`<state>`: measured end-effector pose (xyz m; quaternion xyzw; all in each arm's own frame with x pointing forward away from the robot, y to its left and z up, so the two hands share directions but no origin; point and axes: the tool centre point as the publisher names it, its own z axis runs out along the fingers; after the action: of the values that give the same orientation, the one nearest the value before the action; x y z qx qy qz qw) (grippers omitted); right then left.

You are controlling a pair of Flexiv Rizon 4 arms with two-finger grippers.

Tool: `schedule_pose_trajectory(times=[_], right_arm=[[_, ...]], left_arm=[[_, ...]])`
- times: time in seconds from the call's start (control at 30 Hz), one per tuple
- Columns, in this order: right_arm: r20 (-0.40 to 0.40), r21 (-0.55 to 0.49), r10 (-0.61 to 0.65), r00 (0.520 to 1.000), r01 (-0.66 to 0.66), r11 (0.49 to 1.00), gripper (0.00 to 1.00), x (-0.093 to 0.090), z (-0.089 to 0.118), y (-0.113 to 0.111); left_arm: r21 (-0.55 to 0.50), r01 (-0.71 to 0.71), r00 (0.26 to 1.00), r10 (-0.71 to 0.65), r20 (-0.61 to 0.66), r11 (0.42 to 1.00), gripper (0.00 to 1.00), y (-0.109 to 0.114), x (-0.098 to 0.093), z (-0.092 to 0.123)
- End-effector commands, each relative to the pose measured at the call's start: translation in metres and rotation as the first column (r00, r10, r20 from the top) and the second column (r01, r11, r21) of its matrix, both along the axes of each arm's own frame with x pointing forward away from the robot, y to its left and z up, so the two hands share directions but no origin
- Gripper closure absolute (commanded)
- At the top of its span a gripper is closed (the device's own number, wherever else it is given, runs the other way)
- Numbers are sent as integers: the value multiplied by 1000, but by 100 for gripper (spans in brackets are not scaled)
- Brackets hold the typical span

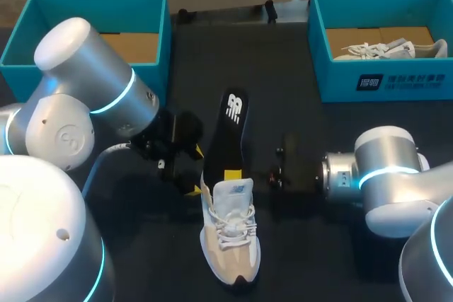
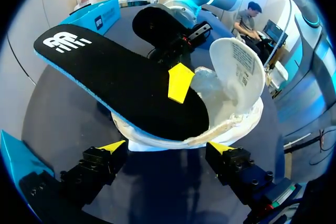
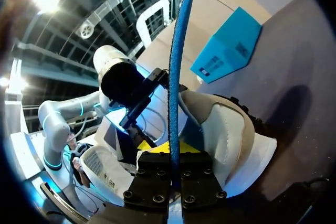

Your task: Take the shoe out of the shoebox, open the shoe tongue, remove and reinsert the insole, then place the shoe into the shoebox

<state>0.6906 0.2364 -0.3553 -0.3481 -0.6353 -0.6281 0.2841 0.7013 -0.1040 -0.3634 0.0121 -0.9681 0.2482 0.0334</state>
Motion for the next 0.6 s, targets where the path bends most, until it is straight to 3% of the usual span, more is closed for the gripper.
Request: schedule_pose_trajectory(times=[0.03,0.3,0.33,0.4,0.43,0.6], right_arm=[[-12,-7,31,999,-32,999,100,-4,-8,1],[-23,-18,55,998,-56,998,100,-4,-6,2],[-23,-13,60,998,-60,998,96,-4,-6,2],[-20,-4,62,998,-62,998,76,-4,-5,2],[-18,0,62,998,-62,998,71,-4,-4,2],[-2,6,74,997,-74,997,77,-7,2,2]], left_arm=[[2,-1,1000,1,2,1000,0,0,-1,0],[2,-1,1000,1,2,1000,0,0,-1,0],[2,-1,1000,1,2,1000,0,0,-1,0],[2,-1,1000,1,2,1000,0,0,-1,0],[2,-1,1000,1,2,1000,0,0,-1,0],[2,-1,1000,1,2,1000,0,0,-1,0]])
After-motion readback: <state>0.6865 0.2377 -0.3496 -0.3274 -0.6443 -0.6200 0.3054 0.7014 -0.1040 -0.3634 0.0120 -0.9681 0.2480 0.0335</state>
